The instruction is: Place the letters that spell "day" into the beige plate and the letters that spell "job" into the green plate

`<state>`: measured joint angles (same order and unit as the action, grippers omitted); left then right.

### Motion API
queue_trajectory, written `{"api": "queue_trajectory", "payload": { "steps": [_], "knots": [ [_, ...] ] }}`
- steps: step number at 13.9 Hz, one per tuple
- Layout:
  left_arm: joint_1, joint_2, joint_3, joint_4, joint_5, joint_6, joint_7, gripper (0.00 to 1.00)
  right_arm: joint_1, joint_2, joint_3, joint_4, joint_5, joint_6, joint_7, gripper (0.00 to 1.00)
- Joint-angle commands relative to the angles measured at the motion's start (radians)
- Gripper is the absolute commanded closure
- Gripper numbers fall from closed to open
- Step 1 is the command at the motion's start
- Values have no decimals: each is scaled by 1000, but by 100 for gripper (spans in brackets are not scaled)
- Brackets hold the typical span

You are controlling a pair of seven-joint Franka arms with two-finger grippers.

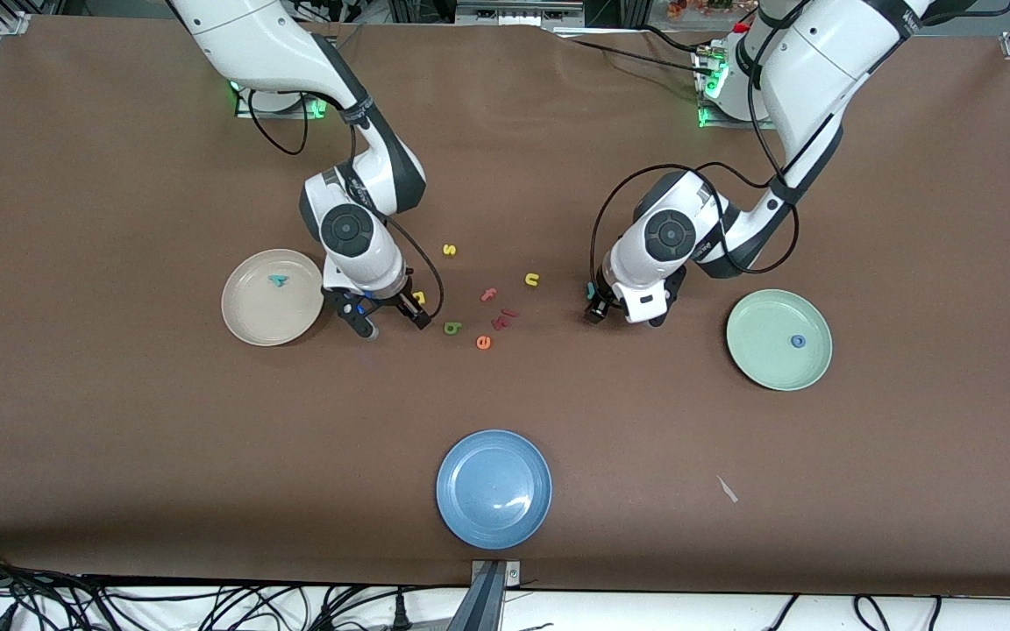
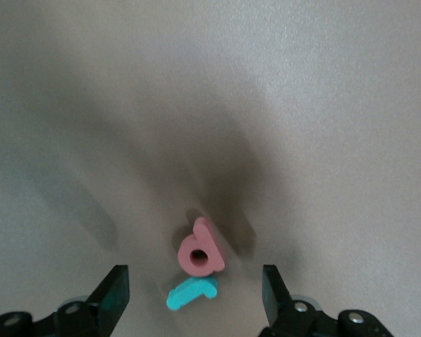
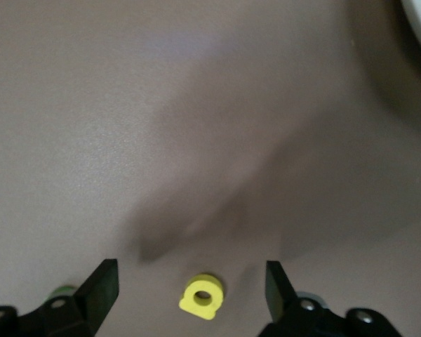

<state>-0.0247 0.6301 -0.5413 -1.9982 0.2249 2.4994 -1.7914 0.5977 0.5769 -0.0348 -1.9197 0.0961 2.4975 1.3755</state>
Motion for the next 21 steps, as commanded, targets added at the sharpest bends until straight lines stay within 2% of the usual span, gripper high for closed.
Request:
{"api": "queue_trajectory", "payload": {
  "steps": [1,2,4,5,7,8,9,11,13,16,19,21],
  "knots": [
    [-6,13,6,-2,60,21,-62,27,16,14,-5,15,16,15,120,19],
    [-4,16,6,-2,65,21,-62,30,22,23,-5,15,16,29,167,21],
    [-4,19,7,-1,65,36,-62,42,40,35,-4,15,16,38,209,25],
    [-7,20,9,-2,65,38,-62,43,42,38,-4,13,16,38,217,27],
    [-9,22,14,-1,65,38,-62,61,44,37,-4,1,16,37,224,33],
    [-9,20,14,1,67,38,-57,75,44,37,-4,1,16,38,224,39],
    [-9,20,14,2,88,35,-54,86,44,37,-4,2,16,38,223,55],
    [-1,8,11,9,140,26,-48,100,42,34,-4,7,16,34,212,78],
    [17,-33,9,16,166,12,-1,100,40,28,-5,11,16,27,201,84],
    [121,-95,-17,38,153,-85,185,100,33,-8,-16,18,13,-21,154,84],
    [297,-107,-65,38,151,-186,459,100,33,-60,-89,47,14,-178,-5,84],
    [394,-106,-71,38,151,-241,680,100,33,-92,-149,44,16,-239,-125,83]
  ]
}}
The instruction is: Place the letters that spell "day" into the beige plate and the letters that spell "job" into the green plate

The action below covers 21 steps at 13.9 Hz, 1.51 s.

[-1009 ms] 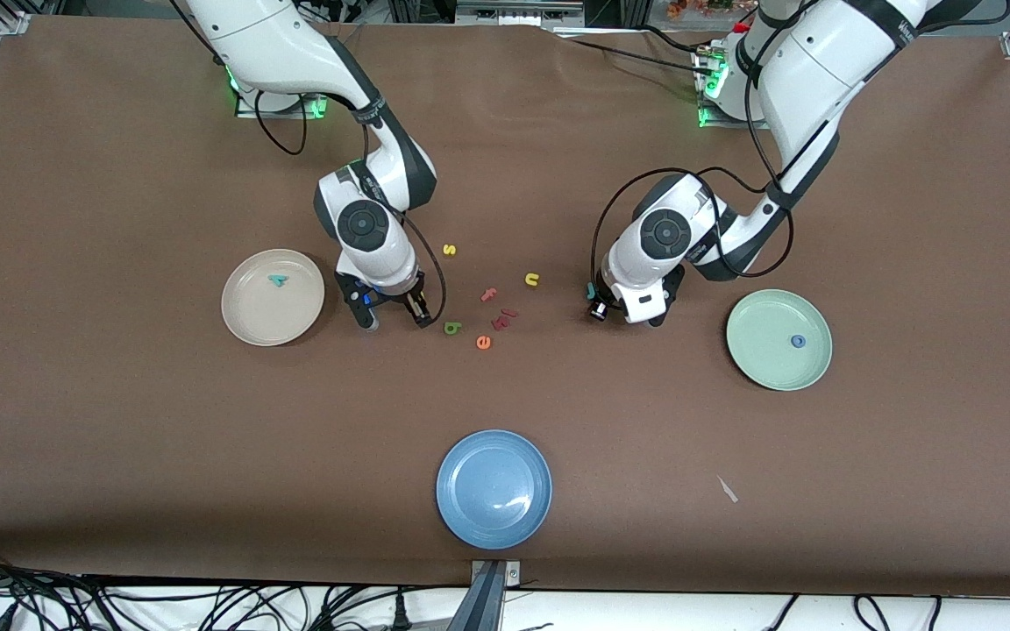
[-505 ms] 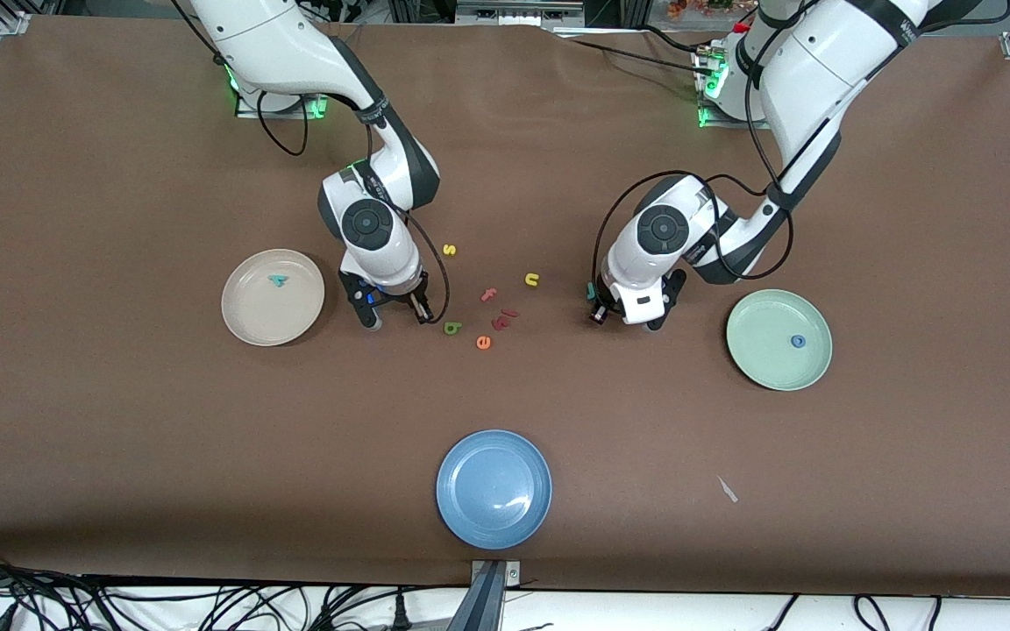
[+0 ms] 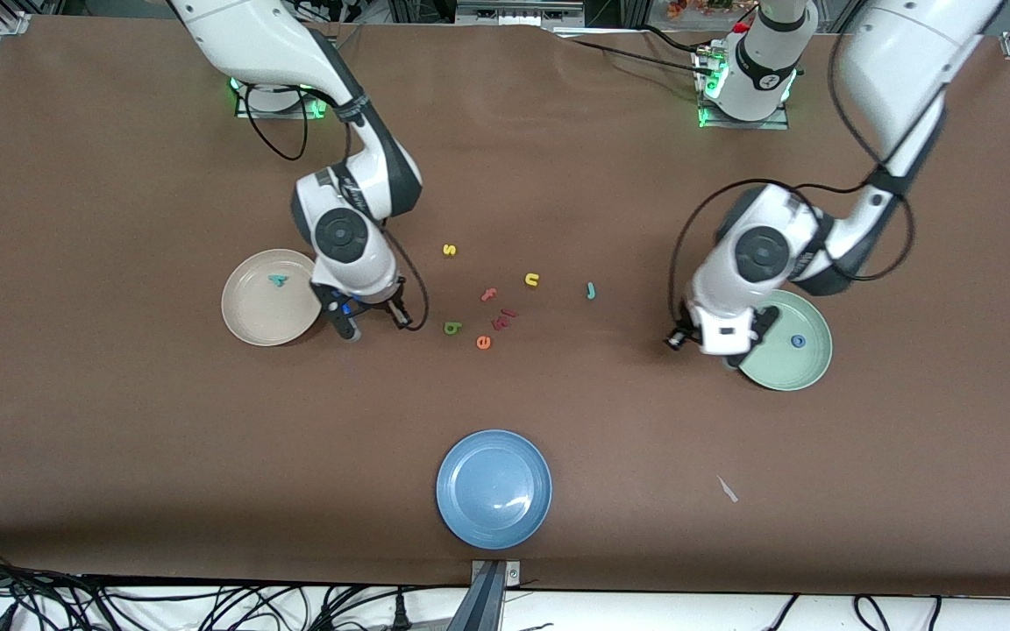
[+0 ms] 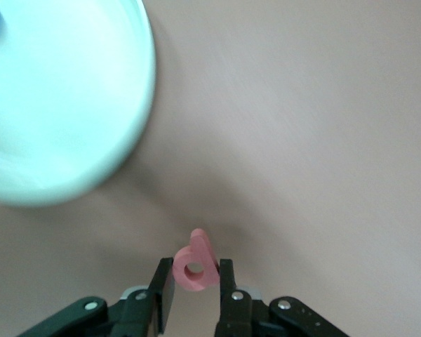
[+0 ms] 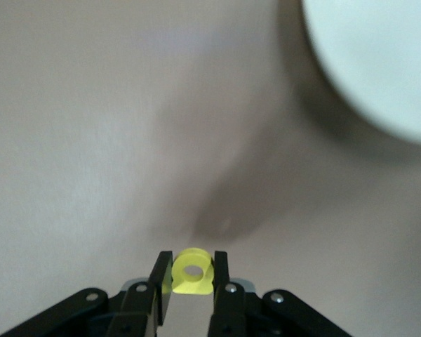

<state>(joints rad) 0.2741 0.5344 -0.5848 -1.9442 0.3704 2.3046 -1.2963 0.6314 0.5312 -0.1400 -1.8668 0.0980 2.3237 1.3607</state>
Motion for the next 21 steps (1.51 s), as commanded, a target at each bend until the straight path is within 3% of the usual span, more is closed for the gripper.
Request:
{"api": "queue_trajectory", "payload": {
  "steps": [1,3,6,8,9,10,12,14,15,16,17,21],
  "knots": [
    [123,-7,-26,-18,7,-62,281,100,-2,-54,-77,-14,14,-82,-177,83],
    [174,24,-17,-18,19,-66,440,100,-7,-66,-147,-21,14,-115,-329,82],
    [201,52,16,-16,21,-66,577,98,-10,-91,-200,-92,25,-115,-423,82],
    [201,62,36,-15,21,-65,614,62,-18,-92,-228,-139,89,-112,-527,82],
    [203,56,36,-13,21,-66,644,9,-27,-92,-246,-156,119,-106,-569,82],
    [201,52,33,2,19,-70,650,0,-36,-92,-250,-172,141,-103,-609,82],
    [191,29,-10,31,5,-134,644,0,-36,-76,-250,-186,173,-84,-618,80],
    [198,25,-122,76,2,-221,643,0,-36,-57,-247,-193,177,-64,-617,78],
    [191,25,-166,80,-7,-232,623,0,-36,-57,-245,-207,177,-52,-618,62],
    [183,29,-217,80,-34,-232,571,0,-36,-57,-245,-207,177,-52,-617,17],
    [153,35,-255,79,-42,-232,519,0,-36,-60,-245,-207,177,-58,-618,0],
    [-120,120,-218,132,-30,-218,393,2,-24,-128,-227,-154,177,-174,-569,0]
  ]
}}
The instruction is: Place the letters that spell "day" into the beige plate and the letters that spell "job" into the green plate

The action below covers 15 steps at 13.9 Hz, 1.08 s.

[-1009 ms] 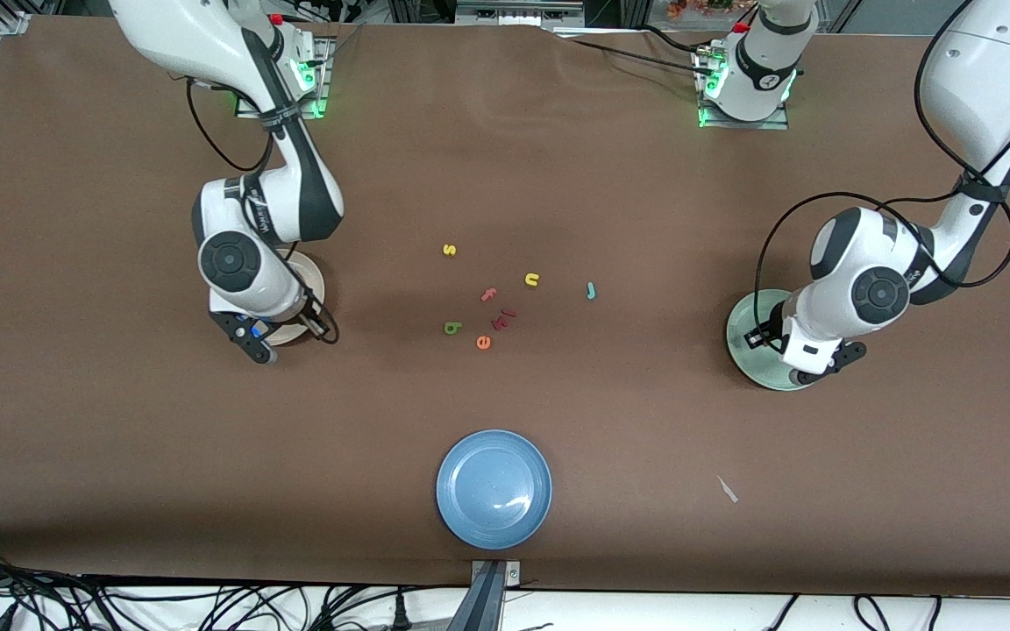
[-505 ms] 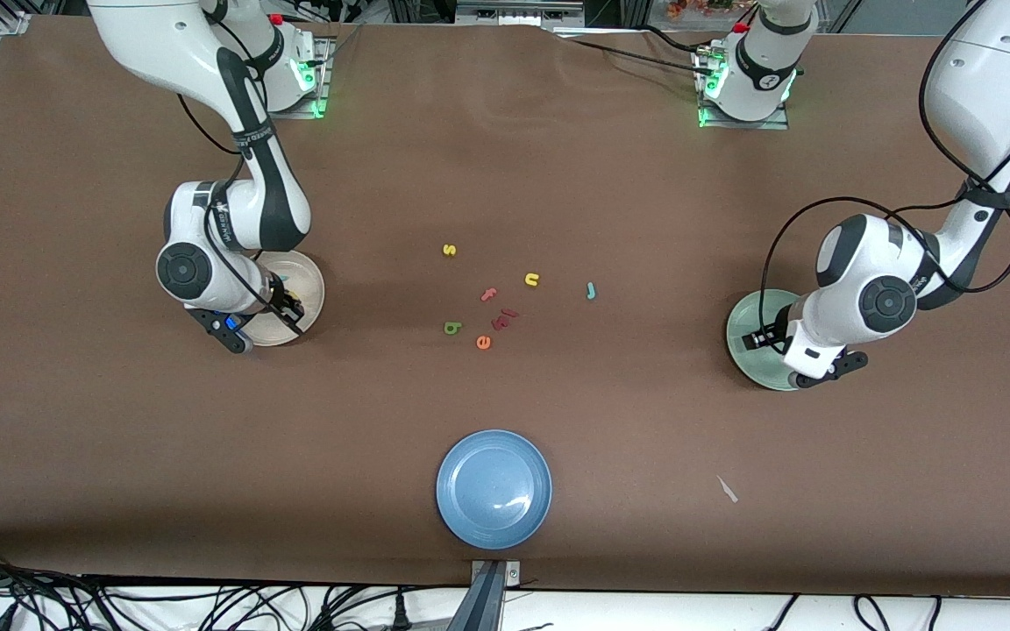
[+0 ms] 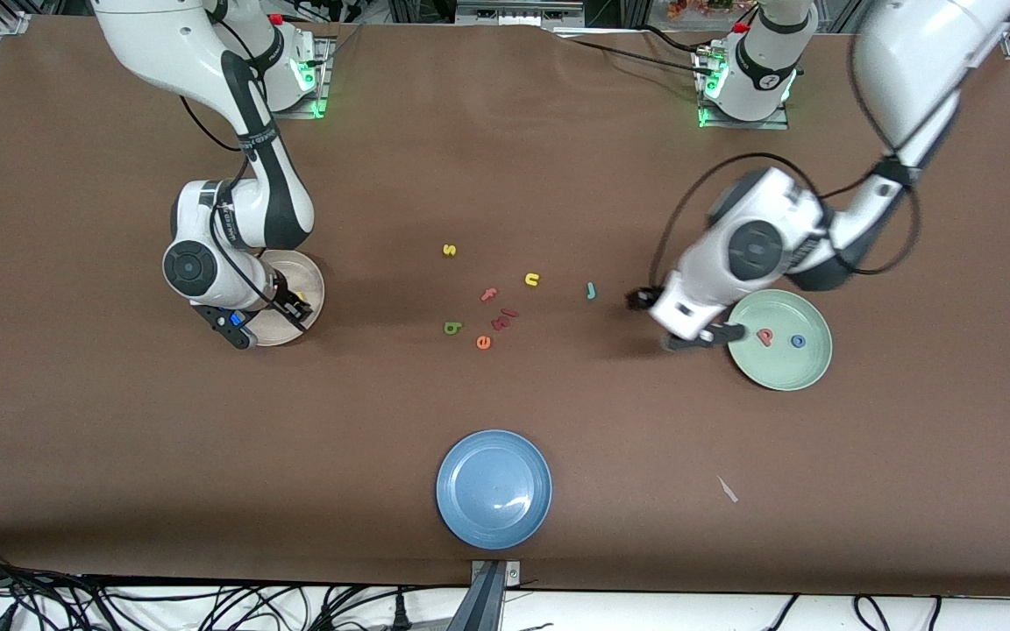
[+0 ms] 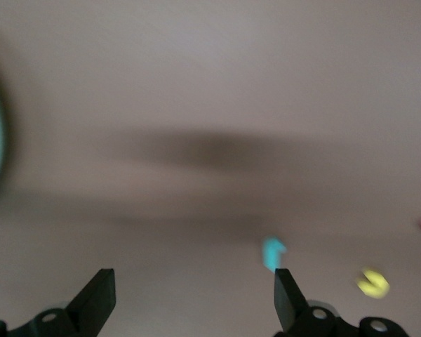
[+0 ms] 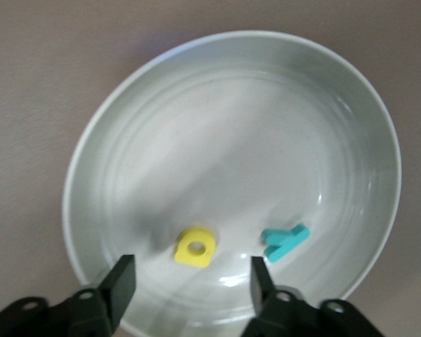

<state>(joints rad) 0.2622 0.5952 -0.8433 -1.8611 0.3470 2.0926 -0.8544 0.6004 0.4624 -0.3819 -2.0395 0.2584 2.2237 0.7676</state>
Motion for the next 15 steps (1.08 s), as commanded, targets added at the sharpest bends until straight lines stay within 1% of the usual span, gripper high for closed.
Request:
{"api": "queue_trajectory", "payload": {
  "steps": [1,3,4,6,8,9,10,12,13,15],
  "knots": [
    [-165,93,76,74,-5,4,-66,4,9,-77,38,30,15,-100,80,0],
    [-272,118,163,82,-6,65,-67,7,9,-135,96,25,15,-110,244,0],
    [-296,121,185,80,-8,84,-66,7,9,-154,104,24,15,-114,293,0],
    [-284,135,190,82,-6,89,-52,9,9,-148,104,25,13,-113,294,0],
    [-284,146,204,82,-6,101,-52,10,13,-143,147,39,10,-75,305,0],
    [-287,153,205,82,-6,104,-60,13,19,-140,167,57,10,-61,311,0],
    [-287,163,205,82,-8,113,-66,18,27,-130,169,83,13,-56,318,0],
    [-285,176,205,82,-8,118,-66,25,61,-53,169,171,10,-56,401,0],
    [-287,179,205,83,-8,118,-66,31,90,-15,169,224,12,-55,444,1],
    [-285,179,207,83,-7,130,-66,33,119,86,169,336,9,-55,542,1]
  ]
}}
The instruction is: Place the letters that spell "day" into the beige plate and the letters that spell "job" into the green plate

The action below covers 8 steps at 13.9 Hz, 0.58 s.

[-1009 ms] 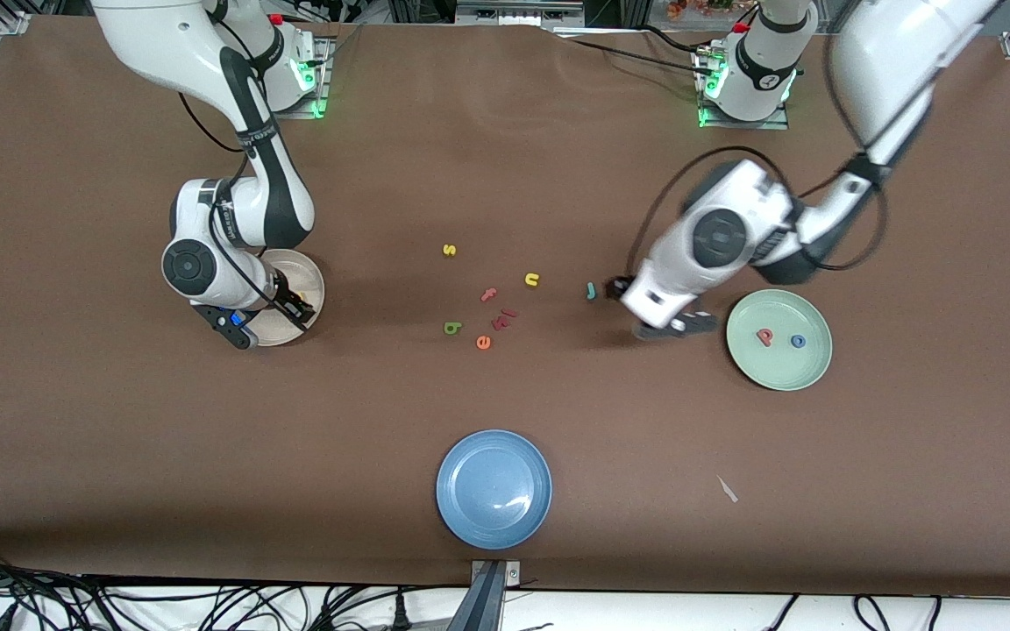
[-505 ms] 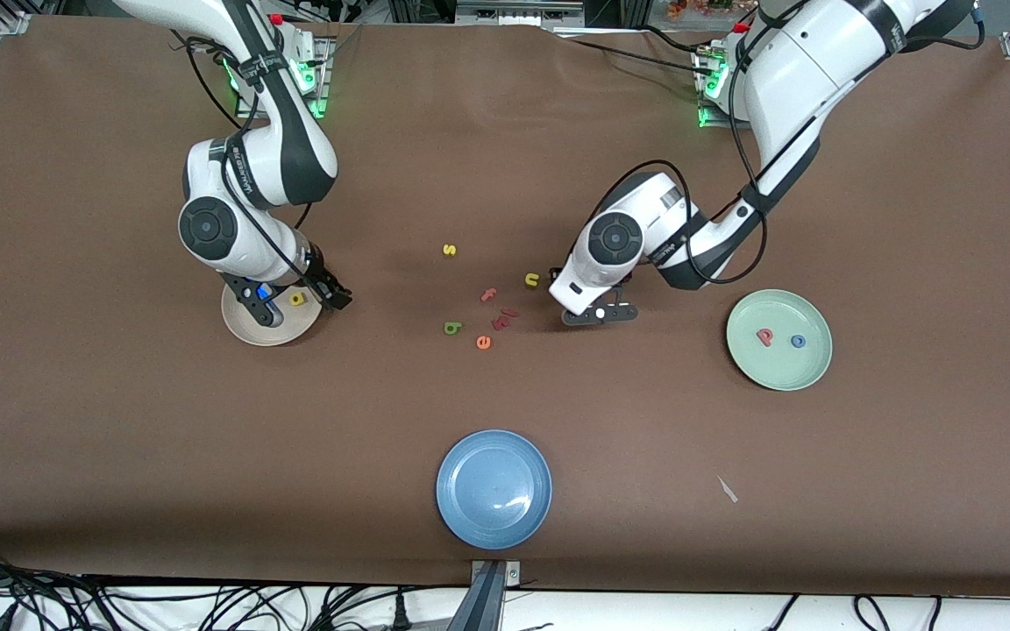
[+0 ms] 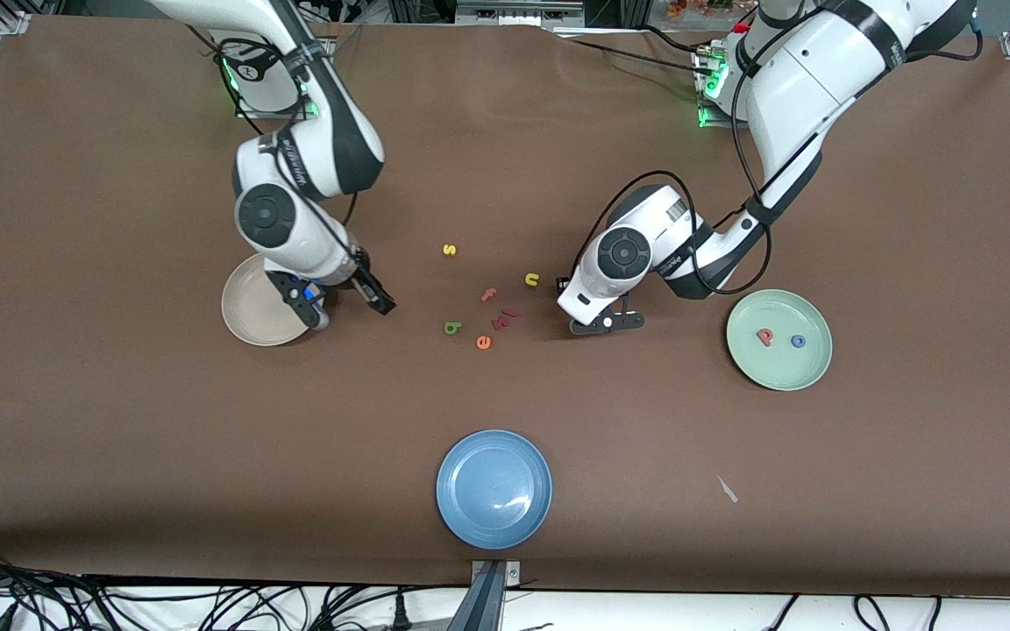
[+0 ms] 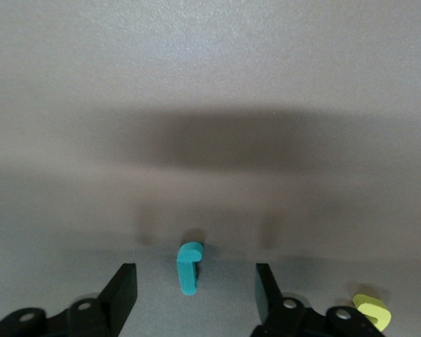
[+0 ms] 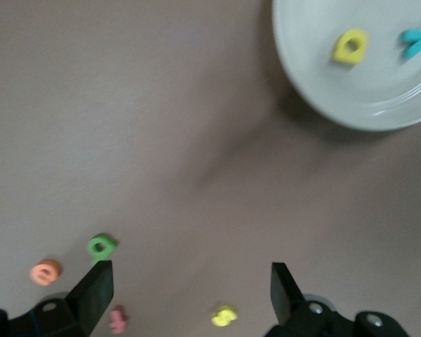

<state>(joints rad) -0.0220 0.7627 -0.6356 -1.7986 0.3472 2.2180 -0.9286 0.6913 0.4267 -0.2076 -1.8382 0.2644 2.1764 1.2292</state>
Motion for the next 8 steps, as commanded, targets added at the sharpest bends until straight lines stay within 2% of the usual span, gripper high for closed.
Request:
{"api": "queue_trajectory", "payload": {
  "steps": [1,2,3,5,8],
  "knots": [
    [-1,12,4,21,-7,9,10,33,43,163,-6,163,7,11,99,1],
    [-4,12,8,21,-7,12,10,35,62,194,-6,169,7,60,131,2],
    [-4,13,8,21,-7,12,10,42,80,226,-6,171,6,124,169,2],
    [-4,13,10,21,-8,12,8,60,108,279,-6,171,7,209,207,9],
    [-4,13,11,19,-10,8,7,92,111,311,11,171,10,278,246,13]
  ]
}}
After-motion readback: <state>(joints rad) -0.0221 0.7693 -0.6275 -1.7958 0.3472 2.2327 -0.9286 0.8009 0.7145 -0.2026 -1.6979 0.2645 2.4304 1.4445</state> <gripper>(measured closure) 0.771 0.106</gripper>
